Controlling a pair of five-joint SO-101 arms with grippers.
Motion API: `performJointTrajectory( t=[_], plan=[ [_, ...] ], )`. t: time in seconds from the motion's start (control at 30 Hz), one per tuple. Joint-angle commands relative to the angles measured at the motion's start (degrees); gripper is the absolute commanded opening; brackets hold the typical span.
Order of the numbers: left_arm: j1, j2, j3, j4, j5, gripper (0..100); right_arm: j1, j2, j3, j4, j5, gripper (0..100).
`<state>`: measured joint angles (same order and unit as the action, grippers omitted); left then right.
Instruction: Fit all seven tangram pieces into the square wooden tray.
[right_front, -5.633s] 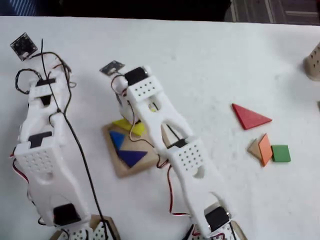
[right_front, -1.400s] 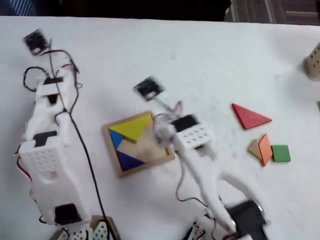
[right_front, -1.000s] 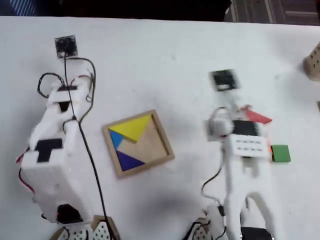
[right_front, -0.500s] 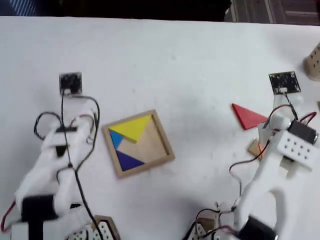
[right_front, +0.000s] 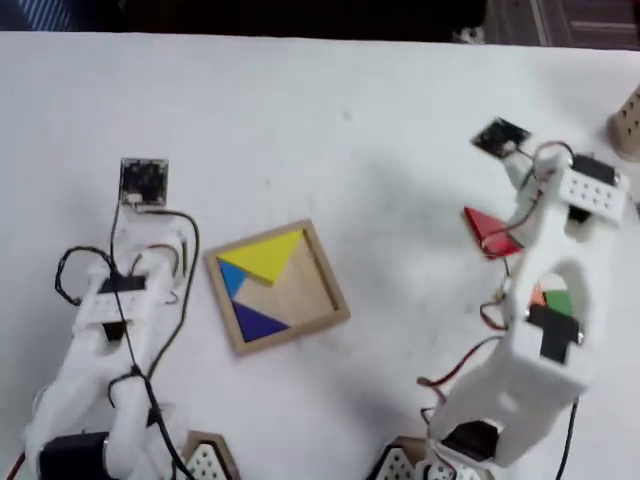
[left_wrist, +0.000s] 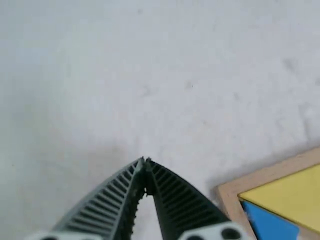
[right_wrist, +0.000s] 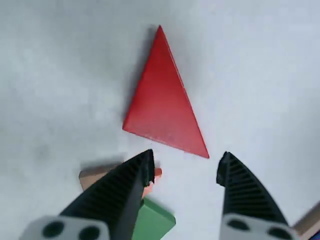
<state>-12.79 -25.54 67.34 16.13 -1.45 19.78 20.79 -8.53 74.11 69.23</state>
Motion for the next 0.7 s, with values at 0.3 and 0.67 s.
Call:
performJointTrajectory(
  t=[0.3, 0.67],
  plan=[
    [-0.22, -1.71, -0.53, 0.26, -0.26, 27, -2.15, 12.26, -17.58, 12.79, 12.31, 27.5],
    [-0.22, -1.63, -0.53, 0.35, -0.26, 27, 0.92, 18.68, -17.67, 12.88, 22.51, 32.0]
  ],
)
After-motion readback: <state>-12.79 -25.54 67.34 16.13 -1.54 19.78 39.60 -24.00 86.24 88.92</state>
